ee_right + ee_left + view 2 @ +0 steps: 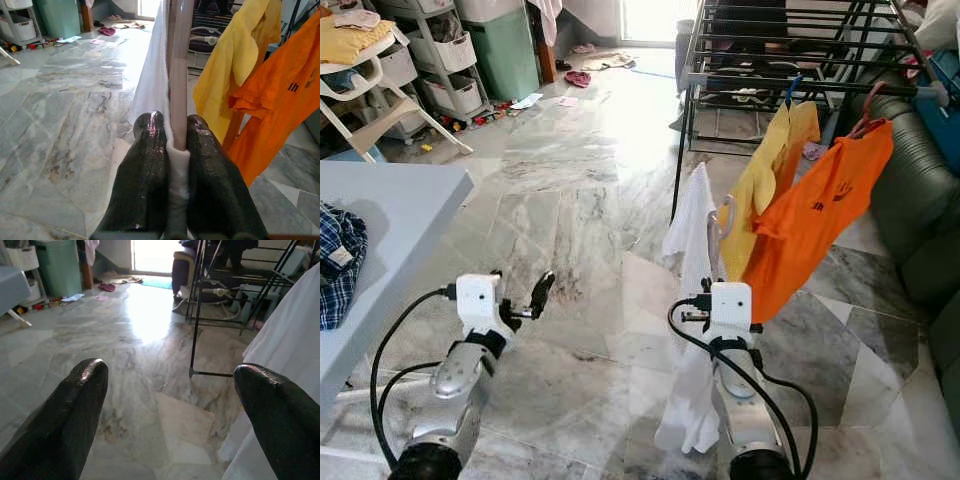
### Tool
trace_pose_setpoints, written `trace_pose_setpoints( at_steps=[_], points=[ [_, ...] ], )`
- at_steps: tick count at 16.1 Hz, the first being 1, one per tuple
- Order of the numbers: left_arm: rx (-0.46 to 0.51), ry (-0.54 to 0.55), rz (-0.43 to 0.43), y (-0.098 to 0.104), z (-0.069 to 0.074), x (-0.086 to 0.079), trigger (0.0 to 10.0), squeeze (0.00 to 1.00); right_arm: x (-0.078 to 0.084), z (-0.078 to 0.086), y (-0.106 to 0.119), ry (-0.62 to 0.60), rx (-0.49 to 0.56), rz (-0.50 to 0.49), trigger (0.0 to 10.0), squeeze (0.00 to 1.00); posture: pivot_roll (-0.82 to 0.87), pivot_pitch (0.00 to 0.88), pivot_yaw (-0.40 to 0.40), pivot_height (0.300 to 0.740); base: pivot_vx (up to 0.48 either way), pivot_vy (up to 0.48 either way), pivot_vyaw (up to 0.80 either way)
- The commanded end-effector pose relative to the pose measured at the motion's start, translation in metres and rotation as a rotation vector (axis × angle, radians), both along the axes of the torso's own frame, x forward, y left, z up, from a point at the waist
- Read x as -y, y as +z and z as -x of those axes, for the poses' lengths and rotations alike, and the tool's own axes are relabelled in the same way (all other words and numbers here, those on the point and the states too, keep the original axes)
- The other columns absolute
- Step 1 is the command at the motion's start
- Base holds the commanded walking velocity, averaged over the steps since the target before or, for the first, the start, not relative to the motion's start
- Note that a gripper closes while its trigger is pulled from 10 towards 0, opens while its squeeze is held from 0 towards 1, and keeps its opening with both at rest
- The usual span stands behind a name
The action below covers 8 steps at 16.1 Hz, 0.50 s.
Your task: Hang hanger
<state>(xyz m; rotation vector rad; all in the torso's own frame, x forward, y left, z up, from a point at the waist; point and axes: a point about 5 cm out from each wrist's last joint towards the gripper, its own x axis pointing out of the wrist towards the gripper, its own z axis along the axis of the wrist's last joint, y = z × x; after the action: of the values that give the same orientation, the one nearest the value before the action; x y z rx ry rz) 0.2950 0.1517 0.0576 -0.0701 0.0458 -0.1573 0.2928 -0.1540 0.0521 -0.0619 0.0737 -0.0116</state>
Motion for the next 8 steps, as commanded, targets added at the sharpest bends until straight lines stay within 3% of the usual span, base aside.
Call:
trace_pose_setpoints(
  at_steps=[1, 8],
  points=[
    [-0.003, -0.017, 0.001, 0.002, -0.002, 0.001, 10.0, 0.0, -0.002, -0.006, 0.014, 0.0, 0.058, -0.007, 10.0, 0.0, -0.14, 0.0, 0.058, 0.74, 0.262, 0.0, 0.0],
    [-0.093, -0.004, 0.015, -0.022, 0.011, 0.0, 10.0, 0.0, 0.004, 0.008, -0.003, -0.015, -0.004, 0.009, 10.0, 0.0, -0.15, 0.0, 0.067, 0.74, 0.294, 0.0, 0.0]
  ],
)
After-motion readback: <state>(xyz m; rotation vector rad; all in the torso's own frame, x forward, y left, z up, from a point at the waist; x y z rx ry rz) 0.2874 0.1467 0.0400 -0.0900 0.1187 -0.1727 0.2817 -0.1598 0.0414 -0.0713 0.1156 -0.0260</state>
